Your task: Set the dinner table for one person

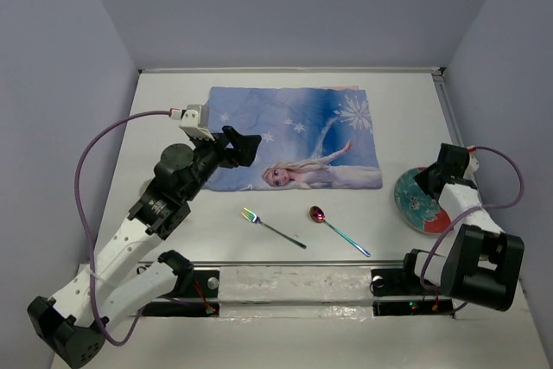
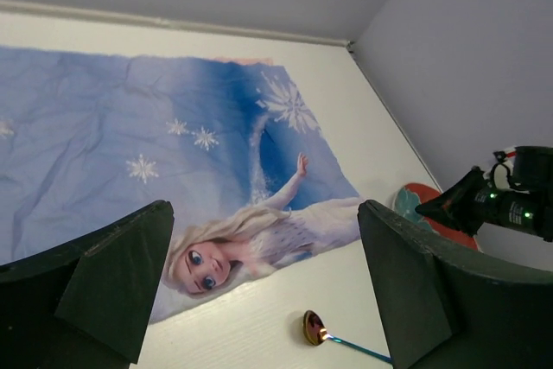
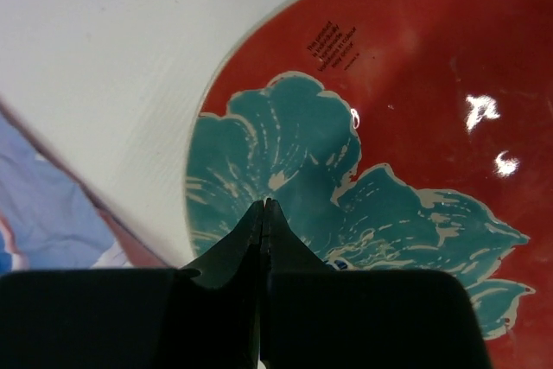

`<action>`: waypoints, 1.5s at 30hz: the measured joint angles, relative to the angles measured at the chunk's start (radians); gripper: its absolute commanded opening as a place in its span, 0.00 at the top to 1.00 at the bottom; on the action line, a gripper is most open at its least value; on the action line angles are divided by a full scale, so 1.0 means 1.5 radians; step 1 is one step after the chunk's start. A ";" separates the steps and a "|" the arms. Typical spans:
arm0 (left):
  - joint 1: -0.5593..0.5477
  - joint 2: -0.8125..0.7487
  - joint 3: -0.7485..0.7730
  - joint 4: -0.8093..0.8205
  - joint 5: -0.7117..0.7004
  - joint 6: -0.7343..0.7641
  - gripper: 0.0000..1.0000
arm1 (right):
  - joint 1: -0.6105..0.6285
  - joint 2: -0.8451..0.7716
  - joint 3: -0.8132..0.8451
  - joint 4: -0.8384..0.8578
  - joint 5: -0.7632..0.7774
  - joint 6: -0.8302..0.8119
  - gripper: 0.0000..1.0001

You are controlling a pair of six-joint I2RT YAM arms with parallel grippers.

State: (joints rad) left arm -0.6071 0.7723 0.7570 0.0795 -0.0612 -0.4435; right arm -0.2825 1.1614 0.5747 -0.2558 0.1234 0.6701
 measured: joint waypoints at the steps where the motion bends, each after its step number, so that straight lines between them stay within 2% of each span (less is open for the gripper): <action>1: 0.000 -0.007 0.009 -0.006 0.004 0.013 0.01 | -0.002 0.016 0.000 0.001 -0.001 0.001 1.00; 8: 0.000 -0.060 0.022 -0.024 0.004 0.097 0.01 | -0.007 0.109 0.017 0.034 -0.016 0.011 1.00; 22: 0.009 -0.064 -0.030 -0.027 -0.021 0.151 0.01 | -0.012 0.348 0.205 0.169 -0.137 -0.012 0.99; 25: 0.010 -0.067 -0.030 -0.027 -0.024 0.151 0.01 | -0.012 0.325 0.211 0.176 -0.137 -0.018 0.77; 26: 0.011 -0.068 -0.030 -0.027 -0.024 0.151 0.01 | -0.012 0.302 0.205 0.176 -0.137 -0.018 0.60; 27: 0.011 -0.069 -0.030 -0.027 -0.024 0.151 0.01 | -0.012 0.272 0.196 0.175 -0.137 -0.019 0.51; 28: 0.013 -0.071 -0.030 -0.027 -0.024 0.151 0.01 | -0.012 0.244 0.188 0.174 -0.135 -0.014 0.35; 30: 0.013 -0.073 -0.030 -0.027 -0.024 0.151 0.01 | -0.012 0.165 0.152 0.173 -0.120 -0.013 0.29; 33: 0.013 -0.073 -0.030 -0.027 -0.024 0.151 0.01 | -0.022 0.029 0.085 0.152 -0.099 0.002 0.27; 34: 0.013 -0.074 -0.031 -0.027 -0.024 0.151 0.01 | -0.037 -0.014 0.056 0.142 -0.097 0.011 0.22; 36: 0.013 -0.078 -0.034 -0.027 -0.024 0.151 0.01 | -0.073 -0.058 0.016 0.123 -0.097 0.023 0.21; 42: 0.009 -0.089 -0.038 -0.027 -0.024 0.151 0.01 | -0.222 -0.110 -0.089 0.047 -0.123 0.042 0.21; 45: 0.007 -0.091 -0.038 -0.027 -0.024 0.151 0.01 | -0.245 -0.105 -0.100 0.035 -0.148 0.046 0.21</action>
State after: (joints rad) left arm -0.5968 0.6357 0.6998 0.0383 -0.0967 -0.2173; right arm -0.6498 1.0035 0.4252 -0.2031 -0.0986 0.7391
